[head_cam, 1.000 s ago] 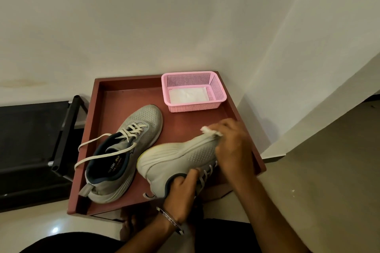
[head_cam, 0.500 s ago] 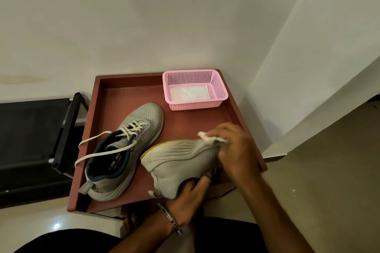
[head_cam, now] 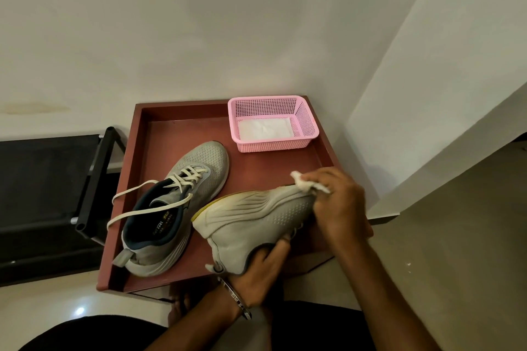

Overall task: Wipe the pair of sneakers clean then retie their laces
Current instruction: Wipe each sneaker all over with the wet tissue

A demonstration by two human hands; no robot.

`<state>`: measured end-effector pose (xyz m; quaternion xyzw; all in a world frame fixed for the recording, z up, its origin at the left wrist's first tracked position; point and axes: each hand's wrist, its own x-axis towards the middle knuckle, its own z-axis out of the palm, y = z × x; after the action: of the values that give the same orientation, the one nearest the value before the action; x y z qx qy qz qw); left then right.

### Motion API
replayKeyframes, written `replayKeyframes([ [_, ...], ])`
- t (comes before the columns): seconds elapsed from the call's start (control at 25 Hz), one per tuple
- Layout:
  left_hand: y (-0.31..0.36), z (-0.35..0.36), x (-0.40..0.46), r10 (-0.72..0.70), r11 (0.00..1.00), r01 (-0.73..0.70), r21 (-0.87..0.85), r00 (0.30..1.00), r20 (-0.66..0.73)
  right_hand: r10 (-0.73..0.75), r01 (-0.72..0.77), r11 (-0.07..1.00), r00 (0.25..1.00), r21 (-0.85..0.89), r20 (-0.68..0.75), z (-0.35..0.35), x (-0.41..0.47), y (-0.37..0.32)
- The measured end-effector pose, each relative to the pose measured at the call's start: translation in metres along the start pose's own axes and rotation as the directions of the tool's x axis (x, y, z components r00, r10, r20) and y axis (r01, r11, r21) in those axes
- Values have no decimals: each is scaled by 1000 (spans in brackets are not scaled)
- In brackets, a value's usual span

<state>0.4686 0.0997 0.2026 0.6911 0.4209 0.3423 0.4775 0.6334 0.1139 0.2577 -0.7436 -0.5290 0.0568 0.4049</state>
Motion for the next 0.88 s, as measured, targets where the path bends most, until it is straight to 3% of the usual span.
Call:
replayKeyframes([
  [0.08,0,-2,1,-2,1000,2,18,1000,-21,65,-66,997,997,-36,-33,-5,2,6],
  [0.16,0,-1,3,-15,1000,15,-2,1000,-25,32,-32,999,999,-15,1,-2,-4,-2],
  [0.4,-8,2,2,5,997,-4,-71,1000,16,-264,230,958,943,173,205,8,-20,-29],
  [0.64,-1,-2,2,18,998,-17,63,1000,-6,19,-23,998,998,-61,-59,-1,2,3],
  [0.76,-6,-1,1,16,999,-14,39,999,-31,-12,10,999,999,-38,-43,3,-1,-3],
  [0.88,-3,2,2,43,999,-43,11,999,-8,-154,154,988,986,5,61,13,-15,-28],
])
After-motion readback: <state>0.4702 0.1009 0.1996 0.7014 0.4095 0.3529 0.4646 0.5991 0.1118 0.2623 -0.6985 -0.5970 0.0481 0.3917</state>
